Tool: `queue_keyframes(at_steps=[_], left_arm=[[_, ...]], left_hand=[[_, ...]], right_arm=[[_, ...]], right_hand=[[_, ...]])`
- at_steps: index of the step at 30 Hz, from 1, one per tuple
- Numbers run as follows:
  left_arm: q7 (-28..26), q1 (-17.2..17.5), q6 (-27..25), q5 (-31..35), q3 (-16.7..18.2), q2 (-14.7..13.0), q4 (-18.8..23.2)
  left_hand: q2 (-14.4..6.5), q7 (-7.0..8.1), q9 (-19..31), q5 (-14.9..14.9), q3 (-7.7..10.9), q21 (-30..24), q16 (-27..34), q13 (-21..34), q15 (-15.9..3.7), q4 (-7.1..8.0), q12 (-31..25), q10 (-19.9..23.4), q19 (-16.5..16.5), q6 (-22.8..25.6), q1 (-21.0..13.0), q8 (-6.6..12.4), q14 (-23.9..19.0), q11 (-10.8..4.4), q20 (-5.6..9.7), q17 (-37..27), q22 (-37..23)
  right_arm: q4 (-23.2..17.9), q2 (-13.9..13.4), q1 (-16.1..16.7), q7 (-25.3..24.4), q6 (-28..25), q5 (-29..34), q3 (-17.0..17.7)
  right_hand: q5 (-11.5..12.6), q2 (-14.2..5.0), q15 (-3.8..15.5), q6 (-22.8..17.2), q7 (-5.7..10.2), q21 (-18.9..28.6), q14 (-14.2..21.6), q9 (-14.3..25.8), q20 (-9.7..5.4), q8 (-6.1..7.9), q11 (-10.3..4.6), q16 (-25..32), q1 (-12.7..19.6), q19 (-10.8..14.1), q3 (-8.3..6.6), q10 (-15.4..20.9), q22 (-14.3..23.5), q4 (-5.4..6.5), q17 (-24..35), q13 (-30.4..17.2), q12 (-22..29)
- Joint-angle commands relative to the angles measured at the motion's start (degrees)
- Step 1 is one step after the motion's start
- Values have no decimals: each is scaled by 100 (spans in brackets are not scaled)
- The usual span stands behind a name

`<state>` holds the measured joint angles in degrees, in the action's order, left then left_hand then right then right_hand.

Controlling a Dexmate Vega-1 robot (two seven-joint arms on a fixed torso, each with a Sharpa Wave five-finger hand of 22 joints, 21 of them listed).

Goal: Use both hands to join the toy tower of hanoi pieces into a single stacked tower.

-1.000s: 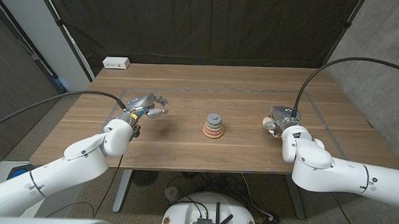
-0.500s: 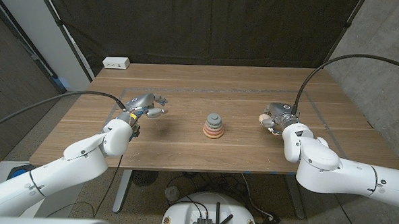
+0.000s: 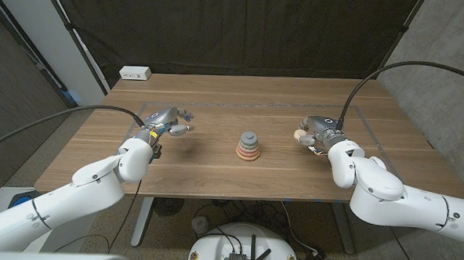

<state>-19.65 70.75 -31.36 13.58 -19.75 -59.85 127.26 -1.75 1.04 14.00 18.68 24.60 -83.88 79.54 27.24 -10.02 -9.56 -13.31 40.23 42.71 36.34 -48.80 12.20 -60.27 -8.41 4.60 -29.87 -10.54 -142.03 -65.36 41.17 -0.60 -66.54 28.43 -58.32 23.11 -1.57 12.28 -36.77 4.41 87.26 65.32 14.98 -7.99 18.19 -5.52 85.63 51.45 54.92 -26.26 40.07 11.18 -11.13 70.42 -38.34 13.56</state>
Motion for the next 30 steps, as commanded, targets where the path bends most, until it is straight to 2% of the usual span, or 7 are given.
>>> queue_keyframes(at_steps=[1,15,30], left_arm=[[-28,4,33,29,-8,46,16],[-138,189,-51,71,34,76,137],[-305,380,17,120,164,73,133]], left_hand=[[-1,3,19,17,55,-30,48,36,-259,-19,17,33,38,61,-51,-8,15,14,710,-21,-26],[4,5,30,6,88,-50,53,38,-259,-16,34,68,38,82,-55,-13,31,2,710,-1,-28],[13,2,42,-4,125,-67,92,67,-259,-15,60,44,28,56,-52,-34,22,10,710,-15,-27]], right_arm=[[-46,26,559,239,856,275,687],[-31,171,902,777,1794,805,1247],[129,683,1072,1350,2608,1498,1587]], right_hand=[[39,-216,23,-208,129,-4,-1,7,-468,30,-436,52,120,95,-222,497,-11,143,11,-31,0],[48,-212,22,-235,119,-27,14,-4,-467,33,-429,104,166,176,-264,564,-37,133,9,-58,-6],[52,-194,20,-207,123,-53,26,-11,-466,16,-447,143,181,216,-289,546,-49,140,8,-79,-48]])
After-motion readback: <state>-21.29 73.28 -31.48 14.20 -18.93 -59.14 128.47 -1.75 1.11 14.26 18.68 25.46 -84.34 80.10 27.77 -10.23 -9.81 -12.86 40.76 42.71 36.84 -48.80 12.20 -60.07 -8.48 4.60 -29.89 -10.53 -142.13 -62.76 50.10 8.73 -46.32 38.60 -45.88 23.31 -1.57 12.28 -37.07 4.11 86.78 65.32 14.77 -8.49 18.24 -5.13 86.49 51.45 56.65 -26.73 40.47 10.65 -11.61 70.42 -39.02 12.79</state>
